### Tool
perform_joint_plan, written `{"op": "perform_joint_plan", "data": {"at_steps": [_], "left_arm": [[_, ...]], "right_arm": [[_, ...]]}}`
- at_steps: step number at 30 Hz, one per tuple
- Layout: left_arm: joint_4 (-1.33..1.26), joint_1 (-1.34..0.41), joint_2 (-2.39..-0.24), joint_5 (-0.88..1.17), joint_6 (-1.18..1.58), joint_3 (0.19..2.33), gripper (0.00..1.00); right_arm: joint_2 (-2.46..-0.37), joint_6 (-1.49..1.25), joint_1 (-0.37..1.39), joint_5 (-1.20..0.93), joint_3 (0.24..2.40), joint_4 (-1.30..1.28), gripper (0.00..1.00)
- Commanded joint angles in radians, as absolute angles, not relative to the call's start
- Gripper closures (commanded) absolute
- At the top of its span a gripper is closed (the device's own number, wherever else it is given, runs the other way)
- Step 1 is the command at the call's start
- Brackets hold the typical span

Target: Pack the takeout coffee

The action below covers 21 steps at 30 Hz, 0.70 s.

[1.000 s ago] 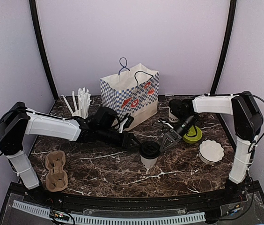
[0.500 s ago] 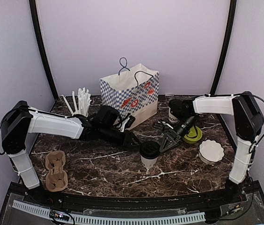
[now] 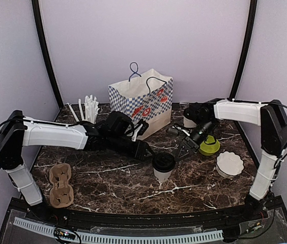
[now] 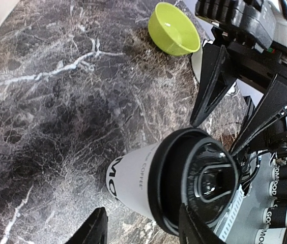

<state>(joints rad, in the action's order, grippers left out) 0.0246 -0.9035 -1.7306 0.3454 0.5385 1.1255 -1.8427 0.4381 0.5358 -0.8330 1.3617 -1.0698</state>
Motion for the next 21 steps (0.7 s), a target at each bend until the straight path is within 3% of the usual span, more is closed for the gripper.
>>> {"op": "perform_joint_plan", "data": {"at_steps": [1,6,11,21], "left_arm": [[0.022,-0.908,-1.634,0.320,0.511,1.151,0.47],[0.034,-0.933,-1.592,0.346,0.466,1.120,0.38],[0.069,-0.988,-1.579,0.287,0.393,1.078,0.36],[-0.132,-1.020,-1.566,0.216,0.558,0.936,0.28]], "right_arm": [[-1.796,0.498,0.537,-0.831,1.395,-1.101,0.51],[-1.789,0.485,0.537,-0.788,1.398,-1.086,0.50],[-1.806,0.437,0.527,-0.713,1.446,-1.022,0.50],[-1.938,0.423,0.512,-0.801,1.591,-1.024,0.50]]}}
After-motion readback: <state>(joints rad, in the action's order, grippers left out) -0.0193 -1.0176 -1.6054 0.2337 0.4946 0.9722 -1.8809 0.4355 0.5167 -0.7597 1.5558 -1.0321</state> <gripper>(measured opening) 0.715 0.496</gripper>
